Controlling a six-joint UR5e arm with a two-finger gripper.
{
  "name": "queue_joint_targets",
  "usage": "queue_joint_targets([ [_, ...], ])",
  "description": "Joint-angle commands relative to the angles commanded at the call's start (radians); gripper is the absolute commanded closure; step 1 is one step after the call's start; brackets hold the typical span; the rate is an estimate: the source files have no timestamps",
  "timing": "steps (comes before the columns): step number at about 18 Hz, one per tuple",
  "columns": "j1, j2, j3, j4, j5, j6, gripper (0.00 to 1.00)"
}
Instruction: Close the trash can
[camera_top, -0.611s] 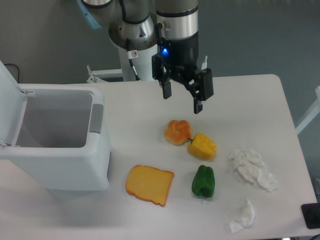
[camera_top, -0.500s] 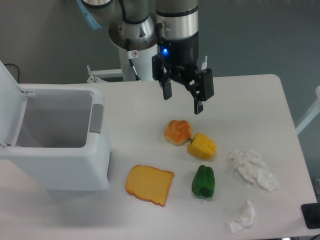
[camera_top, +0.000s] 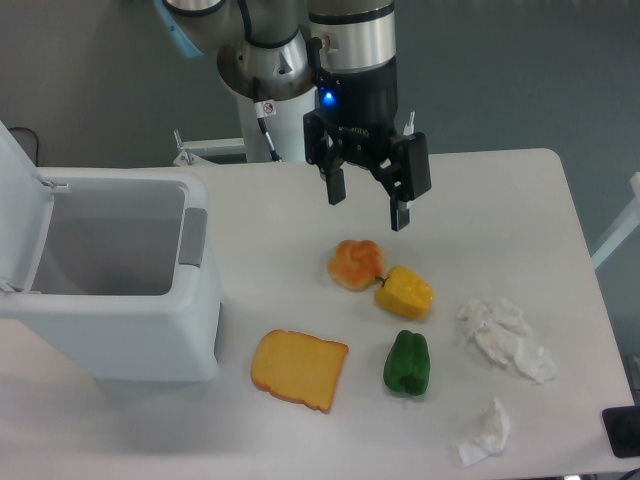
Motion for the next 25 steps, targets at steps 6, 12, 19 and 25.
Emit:
queue_joint_targets([
  [6, -0.003, 0.002, 0.000, 0.000, 0.000, -0.064, 0.00],
  [12, -0.003, 0.000, 0.002, 0.002, -0.005, -0.132, 0.00],
  [19, -0.001, -0.003, 0.021, 0.003, -0.110, -0.287, 0.00],
  [25, -0.009, 0.002, 0.020, 0.003, -0.110, -0.367, 0.00],
])
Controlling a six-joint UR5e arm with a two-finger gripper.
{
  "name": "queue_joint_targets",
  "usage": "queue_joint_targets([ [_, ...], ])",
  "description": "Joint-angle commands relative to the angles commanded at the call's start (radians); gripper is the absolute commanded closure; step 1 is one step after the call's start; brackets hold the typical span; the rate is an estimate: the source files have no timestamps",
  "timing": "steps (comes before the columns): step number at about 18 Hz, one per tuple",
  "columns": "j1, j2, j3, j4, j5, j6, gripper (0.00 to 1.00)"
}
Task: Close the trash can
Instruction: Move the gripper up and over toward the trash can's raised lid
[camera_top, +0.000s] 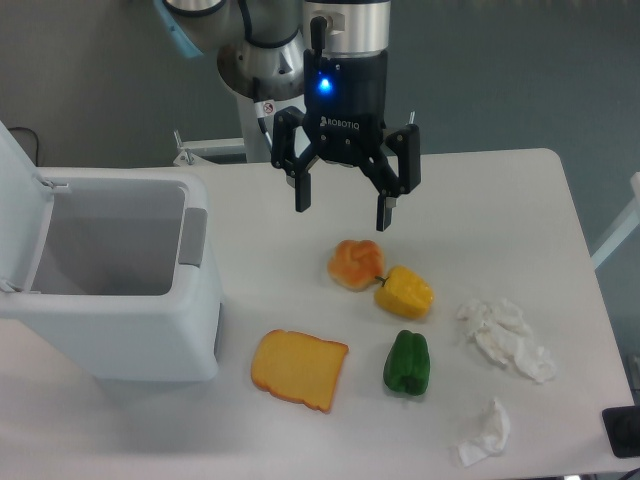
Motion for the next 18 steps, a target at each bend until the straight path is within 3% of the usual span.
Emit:
queue_joint_targets([
  [7, -0.003, 0.014, 0.055, -0.002, 0.000, -0.126, 0.00],
  [14, -0.060, 0.017, 0.060, -0.002, -0.002, -0.199, 0.00],
  [18, -0.069, 0.051, 0.070, -0.002, -0.086, -0.322, 0.00],
])
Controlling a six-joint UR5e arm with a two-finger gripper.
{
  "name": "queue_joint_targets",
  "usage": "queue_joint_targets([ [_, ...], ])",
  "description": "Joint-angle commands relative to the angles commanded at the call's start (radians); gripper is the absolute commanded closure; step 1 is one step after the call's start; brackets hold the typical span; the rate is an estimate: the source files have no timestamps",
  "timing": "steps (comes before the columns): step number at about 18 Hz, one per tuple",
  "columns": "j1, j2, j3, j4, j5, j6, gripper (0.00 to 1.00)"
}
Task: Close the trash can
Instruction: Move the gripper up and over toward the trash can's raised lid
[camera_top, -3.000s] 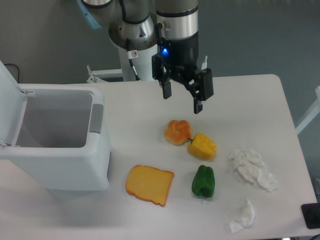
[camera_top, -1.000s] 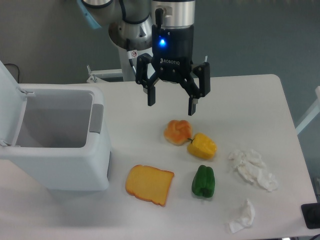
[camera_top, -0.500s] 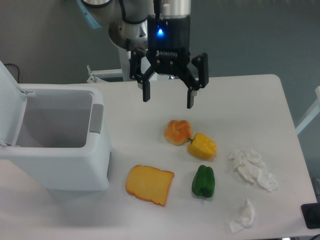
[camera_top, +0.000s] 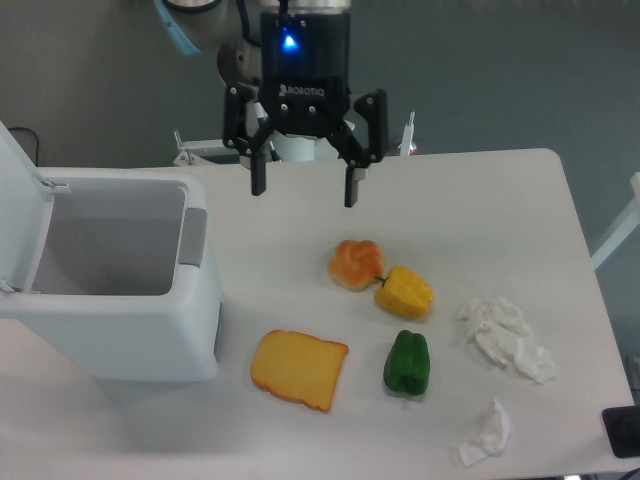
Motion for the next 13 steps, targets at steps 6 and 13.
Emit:
queue_joint_targets([
  [6, -0.021, 0.049, 0.000, 0.000, -0.181, -0.149, 0.00],
  [13, -0.121, 0.072, -0.012, 0.000, -0.241, -0.221, 0.00],
])
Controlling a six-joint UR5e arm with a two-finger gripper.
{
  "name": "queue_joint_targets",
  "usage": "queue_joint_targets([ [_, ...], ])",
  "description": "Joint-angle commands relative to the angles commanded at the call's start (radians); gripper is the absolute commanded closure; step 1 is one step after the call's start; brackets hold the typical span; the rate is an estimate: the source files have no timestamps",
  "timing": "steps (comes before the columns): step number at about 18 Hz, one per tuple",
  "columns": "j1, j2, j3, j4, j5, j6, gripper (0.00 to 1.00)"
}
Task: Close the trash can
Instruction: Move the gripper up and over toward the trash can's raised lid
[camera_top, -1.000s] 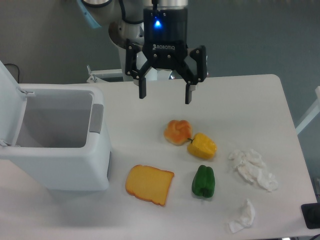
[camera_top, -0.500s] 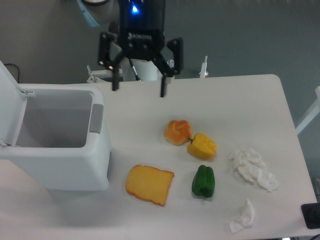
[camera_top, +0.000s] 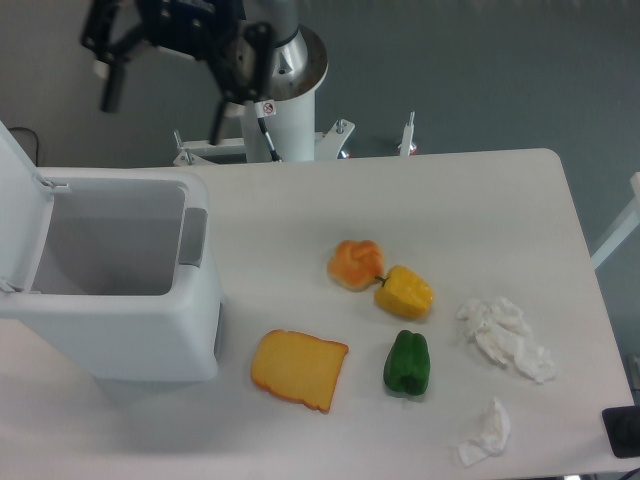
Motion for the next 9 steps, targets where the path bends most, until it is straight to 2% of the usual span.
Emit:
queue_joint_targets([
  [3, -0.052, 0.000, 0.000, 0.000, -0.029, -0.037, 0.00],
  [7, -0.060, -0.002, 0.000, 0.000, -0.129, -0.051, 0.00],
  [9, -0.065, -0.008, 0.000, -0.002, -0.191, -0.104, 0.00],
])
